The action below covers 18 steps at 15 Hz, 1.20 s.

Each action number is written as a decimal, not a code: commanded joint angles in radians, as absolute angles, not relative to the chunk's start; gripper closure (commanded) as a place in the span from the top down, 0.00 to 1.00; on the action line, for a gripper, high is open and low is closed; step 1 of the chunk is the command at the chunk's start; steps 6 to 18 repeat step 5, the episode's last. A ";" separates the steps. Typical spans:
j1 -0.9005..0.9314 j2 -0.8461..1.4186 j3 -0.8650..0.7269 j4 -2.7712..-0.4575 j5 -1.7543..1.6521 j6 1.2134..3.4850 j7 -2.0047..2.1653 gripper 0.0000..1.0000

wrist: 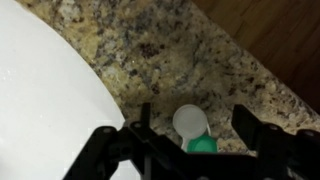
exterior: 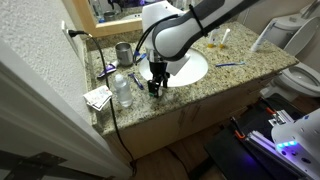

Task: Close the contact lens case with the white lid

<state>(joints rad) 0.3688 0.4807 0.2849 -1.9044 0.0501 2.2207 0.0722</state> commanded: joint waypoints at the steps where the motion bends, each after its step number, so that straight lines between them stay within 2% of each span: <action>1: 0.378 0.423 0.285 -1.943 0.041 2.233 0.082 1.00; 18: 0.378 0.453 0.285 -1.905 0.045 2.226 0.074 1.00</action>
